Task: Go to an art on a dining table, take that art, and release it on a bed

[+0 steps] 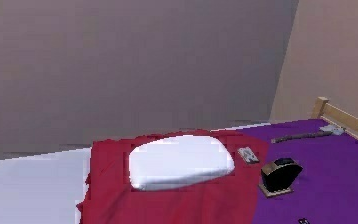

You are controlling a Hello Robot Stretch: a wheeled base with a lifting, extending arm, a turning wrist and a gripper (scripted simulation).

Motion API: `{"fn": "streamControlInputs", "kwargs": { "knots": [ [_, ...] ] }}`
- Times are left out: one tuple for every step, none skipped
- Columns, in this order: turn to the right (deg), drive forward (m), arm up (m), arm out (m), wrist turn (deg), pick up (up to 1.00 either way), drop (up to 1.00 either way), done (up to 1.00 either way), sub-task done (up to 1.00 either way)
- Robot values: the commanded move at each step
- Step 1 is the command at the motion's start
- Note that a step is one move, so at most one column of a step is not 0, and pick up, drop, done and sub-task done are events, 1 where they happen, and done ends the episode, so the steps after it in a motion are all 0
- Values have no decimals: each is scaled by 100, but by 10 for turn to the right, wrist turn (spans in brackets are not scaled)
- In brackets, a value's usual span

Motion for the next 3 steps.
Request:
{"fn": "streamControlInputs", "kwargs": {
  "knots": [
    [0,0,32,0,0,0,0,0,0],
    [0,0,0,26,0,0,0,0,0],
    [0,0,0,0,450,0,0,0,0]
  ]
}}
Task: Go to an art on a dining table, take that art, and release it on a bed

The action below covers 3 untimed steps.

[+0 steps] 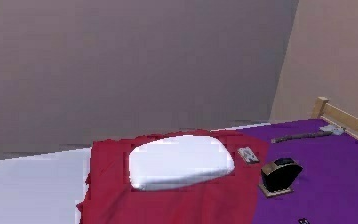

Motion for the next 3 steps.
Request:
{"fn": "streamControlInputs", "kwargs": {
  "knots": [
    [0,0,0,2,0,0,0,0,0],
    [0,0,0,0,450,0,0,0,0],
    [0,0,0,0,330,0,0,0,0]
  ]
}}
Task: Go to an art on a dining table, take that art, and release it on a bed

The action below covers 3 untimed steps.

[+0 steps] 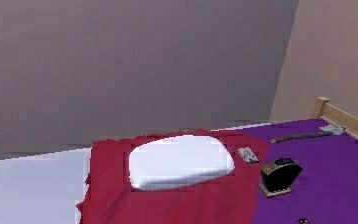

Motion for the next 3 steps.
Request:
{"fn": "streamControlInputs", "kwargs": {
  "knots": [
    [0,0,-30,0,0,0,0,0,0],
    [0,0,0,0,0,100,0,0,0],
    [0,0,10,0,0,0,0,0,0]
  ]
}}
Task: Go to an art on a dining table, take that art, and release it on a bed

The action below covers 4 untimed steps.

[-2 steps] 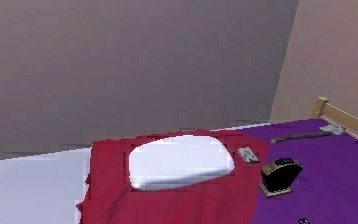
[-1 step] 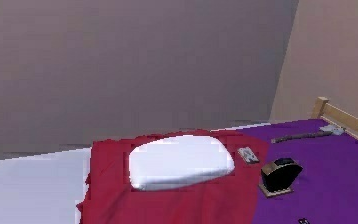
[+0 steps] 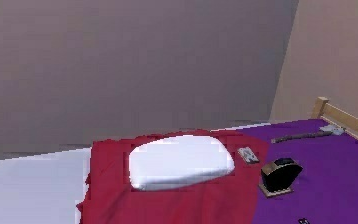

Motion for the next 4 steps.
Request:
{"fn": "streamControlInputs", "kwargs": {
  "knots": [
    [0,0,26,0,0,0,0,0,0],
    [0,0,0,0,-450,0,0,0,0],
    [0,0,0,0,-270,0,0,0,0],
    [0,0,0,-26,0,0,0,0,0]
  ]
}}
